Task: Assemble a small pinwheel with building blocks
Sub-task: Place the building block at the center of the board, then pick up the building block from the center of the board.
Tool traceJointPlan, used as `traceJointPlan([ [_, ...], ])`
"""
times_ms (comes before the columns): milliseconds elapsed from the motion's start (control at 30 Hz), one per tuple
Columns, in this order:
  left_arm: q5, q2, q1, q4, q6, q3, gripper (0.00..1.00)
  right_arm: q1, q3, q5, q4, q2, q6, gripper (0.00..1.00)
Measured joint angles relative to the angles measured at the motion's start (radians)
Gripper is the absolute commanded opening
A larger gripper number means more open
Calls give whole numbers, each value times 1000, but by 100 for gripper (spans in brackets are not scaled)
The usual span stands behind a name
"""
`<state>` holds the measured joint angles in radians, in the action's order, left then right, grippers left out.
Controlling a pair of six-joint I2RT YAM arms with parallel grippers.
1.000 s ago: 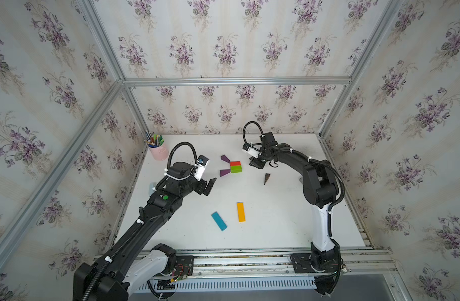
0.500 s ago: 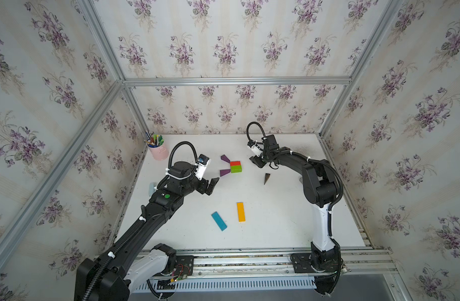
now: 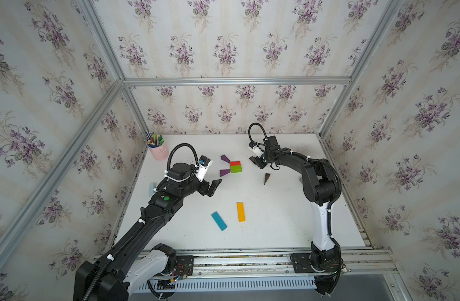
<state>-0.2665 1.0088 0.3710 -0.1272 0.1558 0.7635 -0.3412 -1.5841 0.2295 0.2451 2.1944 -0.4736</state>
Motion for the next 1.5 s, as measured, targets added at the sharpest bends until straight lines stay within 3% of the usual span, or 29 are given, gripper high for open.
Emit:
traceJointPlan([
  [167, 2, -11, 0, 6, 0, -3, 99, 1, 8, -2, -18, 0, 2, 24],
  [400, 3, -14, 0, 7, 8, -6, 99, 1, 8, -13, 1, 18, 2, 45],
  [733, -5, -14, 0, 7, 11, -7, 99, 0, 1, -14, -10, 23, 20, 45],
  [900, -13, -18, 0, 7, 11, -8, 99, 0, -31, -15, -23, 49, 28, 35],
  [1033, -18, -5, 0, 8, 10, -8, 99, 0, -42, -14, -25, 58, 29, 44],
  [1200, -29, 4, 0, 7, 7, -8, 99, 0, -51, -12, -32, 64, 29, 48],
  [1500, -50, 4, 0, 7, 7, -8, 99, 2, -124, -4, -21, 114, 8, 38],
])
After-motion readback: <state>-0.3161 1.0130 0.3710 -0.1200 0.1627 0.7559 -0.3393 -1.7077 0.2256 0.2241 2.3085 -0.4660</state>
